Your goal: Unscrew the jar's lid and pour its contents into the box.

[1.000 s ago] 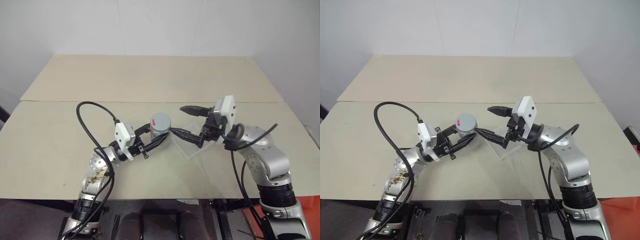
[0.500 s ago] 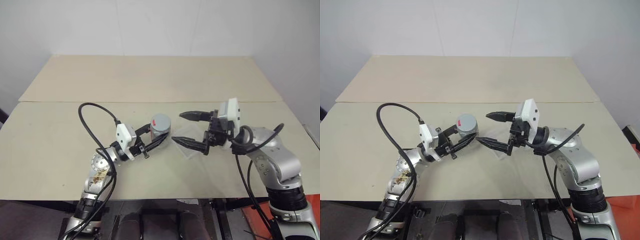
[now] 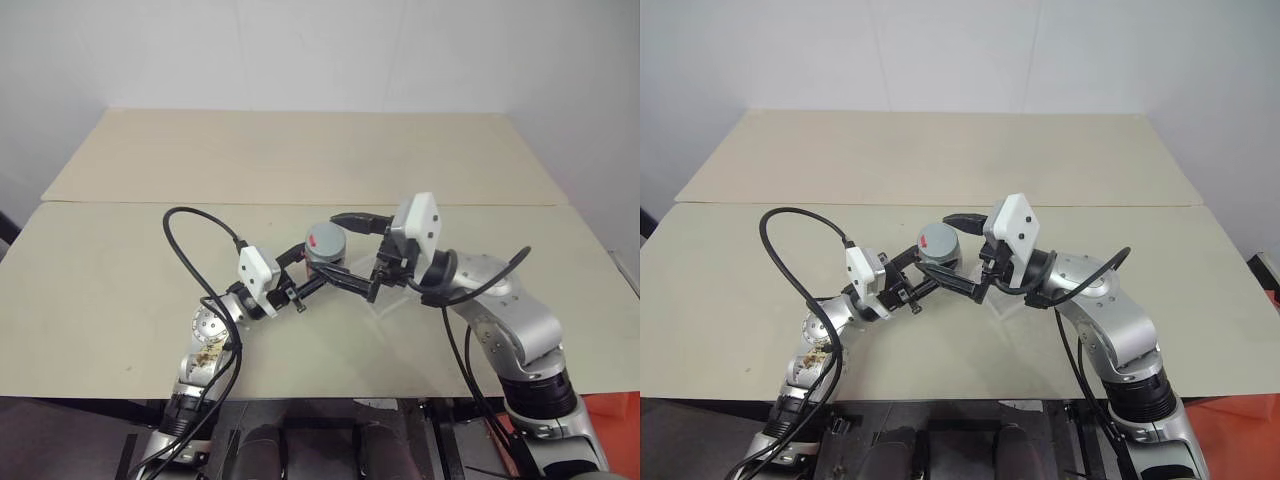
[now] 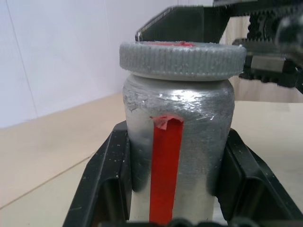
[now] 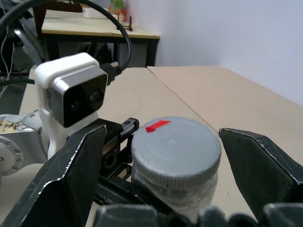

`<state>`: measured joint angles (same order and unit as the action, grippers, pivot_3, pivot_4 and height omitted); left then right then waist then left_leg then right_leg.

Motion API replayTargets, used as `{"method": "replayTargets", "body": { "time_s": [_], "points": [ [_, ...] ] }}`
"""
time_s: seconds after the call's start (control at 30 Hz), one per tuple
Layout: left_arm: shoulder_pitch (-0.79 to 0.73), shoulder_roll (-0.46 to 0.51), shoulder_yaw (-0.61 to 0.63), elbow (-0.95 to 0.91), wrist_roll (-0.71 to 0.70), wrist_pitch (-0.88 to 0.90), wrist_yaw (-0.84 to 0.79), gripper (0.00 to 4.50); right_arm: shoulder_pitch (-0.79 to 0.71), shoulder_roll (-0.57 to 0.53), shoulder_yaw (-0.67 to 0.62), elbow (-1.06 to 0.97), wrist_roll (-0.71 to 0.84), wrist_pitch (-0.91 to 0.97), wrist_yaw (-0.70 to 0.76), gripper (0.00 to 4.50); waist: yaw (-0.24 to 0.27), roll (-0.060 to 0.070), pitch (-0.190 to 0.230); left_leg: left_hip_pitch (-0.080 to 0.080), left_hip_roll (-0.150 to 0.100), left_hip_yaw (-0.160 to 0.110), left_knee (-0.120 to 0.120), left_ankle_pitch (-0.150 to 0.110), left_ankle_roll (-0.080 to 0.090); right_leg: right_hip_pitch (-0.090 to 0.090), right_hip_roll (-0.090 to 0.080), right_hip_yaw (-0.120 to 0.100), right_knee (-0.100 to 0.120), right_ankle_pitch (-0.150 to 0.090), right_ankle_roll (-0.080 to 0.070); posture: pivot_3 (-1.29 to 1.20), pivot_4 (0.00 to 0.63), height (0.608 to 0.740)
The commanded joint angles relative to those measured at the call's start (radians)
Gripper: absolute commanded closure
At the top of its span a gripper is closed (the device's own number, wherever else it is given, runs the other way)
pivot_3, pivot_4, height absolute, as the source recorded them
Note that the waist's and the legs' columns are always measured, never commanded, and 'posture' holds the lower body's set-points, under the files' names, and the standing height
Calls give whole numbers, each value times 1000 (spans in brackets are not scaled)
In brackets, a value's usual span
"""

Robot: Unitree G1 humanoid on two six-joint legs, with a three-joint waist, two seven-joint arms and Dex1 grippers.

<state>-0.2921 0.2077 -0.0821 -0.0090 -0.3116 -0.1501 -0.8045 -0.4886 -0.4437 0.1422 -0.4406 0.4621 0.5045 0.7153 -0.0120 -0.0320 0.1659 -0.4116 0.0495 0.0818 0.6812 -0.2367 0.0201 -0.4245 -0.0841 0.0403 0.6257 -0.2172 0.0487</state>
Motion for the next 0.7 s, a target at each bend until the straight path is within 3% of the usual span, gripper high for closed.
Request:
{"method": "replayTargets", "body": {
  "time_s": [0.03, 0.33, 0.43, 0.53, 0.7],
  "points": [
    [-12, -7, -3, -21, -1, -23, 10, 2586, -20, 17, -10, -5, -13, -21, -21, 44, -1, 0, 0, 0, 0, 0, 0, 0, 0, 0, 0, 0, 0, 0, 0, 0, 150, 740],
    [0, -7, -11, -29, -15, -14, 6, 2586, -12, 45, -17, 5, -34, -42, -38, 44, -1, 0, 0, 0, 0, 0, 0, 0, 0, 0, 0, 0, 0, 0, 0, 0, 150, 740],
    [-1, -8, -14, -30, -17, -10, 5, 2586, -7, 51, -21, 3, -38, -51, -44, 580, -1, 0, 0, 0, 0, 0, 0, 0, 0, 0, 0, 0, 0, 0, 0, 0, 150, 740],
    [-4, -8, -18, -24, -17, -10, 2, 2586, -8, 52, -22, 6, -46, -56, -46, 1596, -1, 0, 0, 0, 0, 0, 0, 0, 0, 0, 0, 0, 0, 0, 0, 0, 150, 740],
    [-11, 2, -22, -18, -38, 2, -32, 2586, -10, 41, -22, 12, -45, -55, -28, 1729, -1, 0, 0, 0, 0, 0, 0, 0, 0, 0, 0, 0, 0, 0, 0, 0, 150, 740]
  ]
}}
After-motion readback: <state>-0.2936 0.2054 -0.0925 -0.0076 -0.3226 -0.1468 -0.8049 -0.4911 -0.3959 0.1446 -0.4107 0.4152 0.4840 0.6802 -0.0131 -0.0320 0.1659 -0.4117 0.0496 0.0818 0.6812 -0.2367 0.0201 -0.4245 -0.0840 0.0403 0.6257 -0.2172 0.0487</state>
